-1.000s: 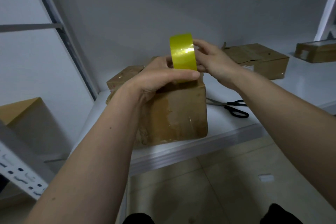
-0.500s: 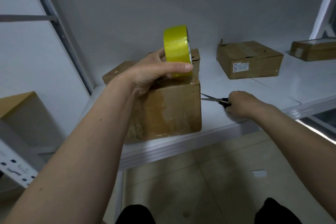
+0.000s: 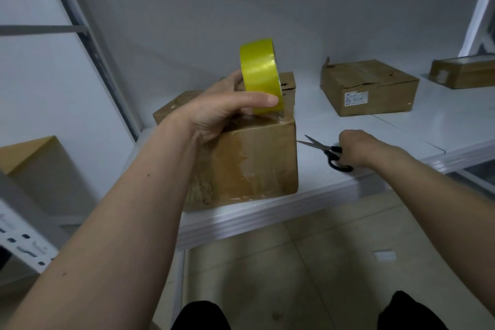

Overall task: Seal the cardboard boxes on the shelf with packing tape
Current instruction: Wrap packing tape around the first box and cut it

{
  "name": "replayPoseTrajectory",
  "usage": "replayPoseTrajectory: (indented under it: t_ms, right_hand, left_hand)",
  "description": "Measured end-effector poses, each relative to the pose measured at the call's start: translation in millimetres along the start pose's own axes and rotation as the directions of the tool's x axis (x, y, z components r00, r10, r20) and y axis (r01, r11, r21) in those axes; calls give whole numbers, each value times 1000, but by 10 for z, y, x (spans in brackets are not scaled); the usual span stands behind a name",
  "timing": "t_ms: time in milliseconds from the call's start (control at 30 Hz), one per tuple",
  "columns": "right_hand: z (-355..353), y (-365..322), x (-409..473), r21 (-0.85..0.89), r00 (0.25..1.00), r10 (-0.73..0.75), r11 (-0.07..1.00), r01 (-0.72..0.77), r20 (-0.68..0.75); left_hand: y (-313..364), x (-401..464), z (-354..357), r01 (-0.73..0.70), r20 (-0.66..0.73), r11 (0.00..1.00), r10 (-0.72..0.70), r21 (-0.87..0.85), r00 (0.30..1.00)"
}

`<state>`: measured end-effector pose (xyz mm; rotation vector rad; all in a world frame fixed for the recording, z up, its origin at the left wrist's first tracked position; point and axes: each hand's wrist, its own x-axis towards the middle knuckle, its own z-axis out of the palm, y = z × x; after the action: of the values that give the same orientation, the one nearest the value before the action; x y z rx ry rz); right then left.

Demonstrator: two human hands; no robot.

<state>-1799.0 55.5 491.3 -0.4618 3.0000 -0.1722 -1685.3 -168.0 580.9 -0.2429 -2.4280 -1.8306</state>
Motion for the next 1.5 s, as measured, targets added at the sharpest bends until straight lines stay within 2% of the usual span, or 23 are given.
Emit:
replayPoseTrajectory:
  t_ms: [167, 233, 267, 300, 367, 433, 500, 567, 700, 800, 1000, 1133, 1300, 1500]
  right_hand:
    - [10, 26, -59, 15, 993, -8, 1000, 10, -122]
    - [29, 75, -36, 173, 988, 5, 985, 22, -153]
    - [23, 100, -30, 325, 989, 10, 945, 40, -149]
    - [12, 129, -40, 509, 992, 7, 859, 60, -129]
    - [-8, 187, -109, 808, 994, -58, 578, 113, -98]
    - [-35, 239, -215, 925, 978, -151, 329, 189, -146]
    - [-94, 253, -303, 939, 953, -218, 227, 258, -209]
    - [-177, 246, -399, 914, 931, -287, 269, 303, -224]
    - [-307, 281, -574, 794, 894, -434, 500, 345, -116]
    - [-359, 336, -651, 731, 892, -446, 585, 350, -70]
    - [-569, 291, -687, 607, 881, -454, 666, 434, -132]
    - [-793, 157, -642, 432, 843, -508, 730, 530, -175]
    - [-990, -74, -641, 269, 822, -562, 781, 563, -89]
    - [-1014, -176, -643, 221, 833, -549, 806, 549, -65]
  left_hand:
    - [-31, 3, 2, -27, -13, 999, 26, -27, 1000]
    - [-28, 2, -7, -35, -5, 999, 35, -27, 999]
    - [-25, 4, -12, -39, -2, 999, 39, -23, 999]
    - [-21, 4, -13, -42, 1, 999, 42, -16, 999]
    - [-22, 1, -3, -46, 3, 999, 46, -16, 999]
    - [-26, -1, 5, -43, 3, 998, 43, -41, 999]
    - [-25, 2, 2, -38, -11, 998, 38, -46, 999]
    - [-27, 13, 2, -34, -24, 999, 33, -37, 999]
    - [-39, 16, -2, -17, -25, 1000, 17, -17, 1000]
    - [-46, 15, -17, -20, -7, 1000, 19, -22, 1000]
    - [-36, 15, -11, -25, -7, 999, 24, -23, 1000]
    - [-29, 7, 9, -52, 0, 998, 52, -32, 999]
    - [-12, -14, 24, -61, 18, 997, 62, -43, 998]
    - [-7, -14, 7, -51, 37, 997, 53, -60, 998]
